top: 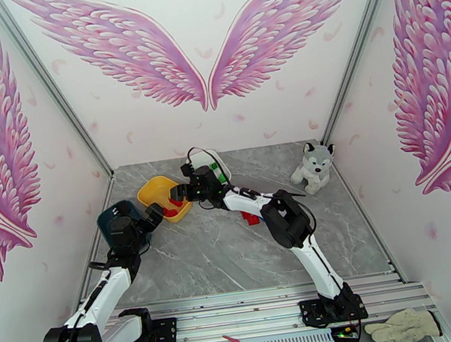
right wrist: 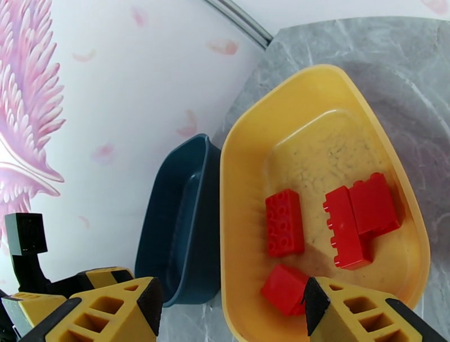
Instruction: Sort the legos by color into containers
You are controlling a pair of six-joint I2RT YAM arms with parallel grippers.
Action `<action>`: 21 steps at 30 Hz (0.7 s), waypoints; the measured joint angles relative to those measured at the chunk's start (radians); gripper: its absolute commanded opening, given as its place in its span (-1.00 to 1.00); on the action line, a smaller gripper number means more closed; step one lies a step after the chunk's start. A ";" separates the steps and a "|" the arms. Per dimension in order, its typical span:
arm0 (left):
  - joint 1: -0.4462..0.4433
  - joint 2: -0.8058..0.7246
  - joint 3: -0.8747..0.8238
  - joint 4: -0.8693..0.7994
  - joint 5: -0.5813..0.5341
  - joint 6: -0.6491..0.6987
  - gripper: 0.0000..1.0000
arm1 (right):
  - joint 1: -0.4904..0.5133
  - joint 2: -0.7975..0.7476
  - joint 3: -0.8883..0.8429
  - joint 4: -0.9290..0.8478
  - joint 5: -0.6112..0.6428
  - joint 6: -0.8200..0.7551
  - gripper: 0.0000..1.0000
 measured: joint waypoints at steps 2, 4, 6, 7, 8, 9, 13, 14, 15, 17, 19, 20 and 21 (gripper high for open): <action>-0.045 0.003 0.001 -0.014 -0.018 0.015 0.98 | 0.000 -0.053 -0.075 -0.001 0.011 -0.016 0.40; -0.105 0.013 0.010 -0.033 -0.048 0.037 0.97 | 0.000 -0.119 -0.161 -0.007 0.035 -0.039 0.40; -0.175 0.039 0.030 -0.049 -0.080 0.058 0.97 | 0.000 -0.206 -0.256 -0.029 0.082 -0.074 0.40; -0.217 0.056 0.045 -0.055 -0.101 0.071 0.98 | 0.000 -0.250 -0.302 -0.039 0.111 -0.093 0.41; -0.252 0.076 0.059 -0.057 -0.120 0.081 0.98 | 0.000 -0.301 -0.352 -0.054 0.146 -0.112 0.42; -0.280 0.095 0.072 -0.057 -0.135 0.090 0.98 | -0.002 -0.344 -0.394 -0.062 0.173 -0.127 0.43; -0.388 0.195 0.115 -0.049 -0.198 0.108 0.98 | -0.021 -0.507 -0.568 -0.088 0.289 -0.174 0.44; -0.410 0.223 0.124 -0.047 -0.211 0.112 0.97 | -0.030 -0.533 -0.605 -0.093 0.311 -0.181 0.46; -0.428 0.251 0.134 -0.047 -0.221 0.114 0.97 | -0.041 -0.554 -0.642 -0.097 0.330 -0.185 0.46; -0.459 0.306 0.148 -0.037 -0.233 0.116 0.97 | -0.071 -0.582 -0.709 -0.119 0.378 -0.192 0.49; -0.474 0.347 0.153 -0.018 -0.235 0.116 0.96 | -0.093 -0.585 -0.748 -0.150 0.427 -0.203 0.51; -0.478 0.367 0.154 -0.007 -0.234 0.113 0.96 | -0.104 -0.585 -0.762 -0.173 0.457 -0.210 0.52; -0.481 0.383 0.155 0.001 -0.234 0.111 0.96 | -0.111 -0.585 -0.769 -0.195 0.482 -0.214 0.52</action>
